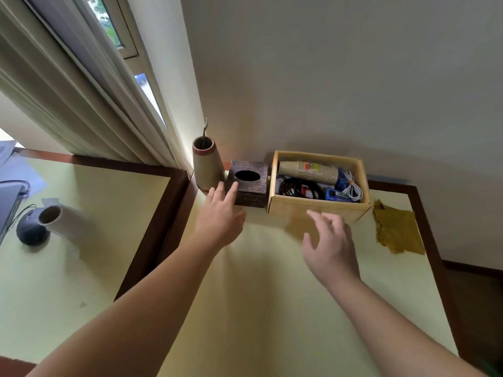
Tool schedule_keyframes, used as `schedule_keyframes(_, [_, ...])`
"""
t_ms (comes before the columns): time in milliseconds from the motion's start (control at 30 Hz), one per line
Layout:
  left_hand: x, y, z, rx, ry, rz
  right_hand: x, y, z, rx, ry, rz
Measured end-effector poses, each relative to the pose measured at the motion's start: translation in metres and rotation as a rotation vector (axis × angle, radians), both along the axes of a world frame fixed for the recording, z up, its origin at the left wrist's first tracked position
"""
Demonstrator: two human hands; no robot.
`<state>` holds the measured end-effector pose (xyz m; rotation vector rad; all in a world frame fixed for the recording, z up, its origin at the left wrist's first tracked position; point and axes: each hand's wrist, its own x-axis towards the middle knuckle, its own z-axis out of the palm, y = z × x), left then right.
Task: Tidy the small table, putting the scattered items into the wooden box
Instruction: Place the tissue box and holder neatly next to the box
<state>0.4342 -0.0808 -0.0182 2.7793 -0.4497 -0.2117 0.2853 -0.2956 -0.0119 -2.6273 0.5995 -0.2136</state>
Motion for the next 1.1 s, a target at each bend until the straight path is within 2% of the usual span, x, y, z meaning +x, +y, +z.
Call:
schedule_keyframes(67, [0.006,0.0,-0.001,0.119,0.014,-0.075,0.012,-0.029,0.014,0.038,-0.131,-0.206])
schedule_keyframes(100, [0.009,0.0,-0.002,0.148,0.032,-0.09,0.02,-0.045,0.019,0.068,-0.126,-0.306])
schedule_keyframes(167, [0.014,0.0,-0.004,0.163,0.071,-0.091,0.037,-0.072,0.027,0.169,0.039,-0.44])
schedule_keyframes(233, [0.016,-0.001,-0.004,0.177,0.085,-0.083,0.047,-0.089,0.026,0.209,0.232,-0.406])
schedule_keyframes(333, [0.018,-0.003,-0.003,0.194,0.081,-0.075,0.054,-0.096,0.021,0.191,0.321,-0.277])
schedule_keyframes(700, [0.019,-0.006,0.006,0.258,0.092,0.0,0.049,-0.101,0.015,0.19,0.287,-0.195])
schedule_keyframes(867, [0.019,-0.011,0.005,0.289,0.102,0.038,0.054,-0.101,0.014,0.3,0.2,-0.146])
schedule_keyframes(967, [0.02,-0.012,0.006,0.307,0.119,0.041,0.058,-0.103,0.015,0.353,0.109,-0.18])
schedule_keyframes(1100, [0.025,-0.015,0.009,0.316,0.132,0.032,0.064,-0.102,0.016,0.379,0.083,-0.248])
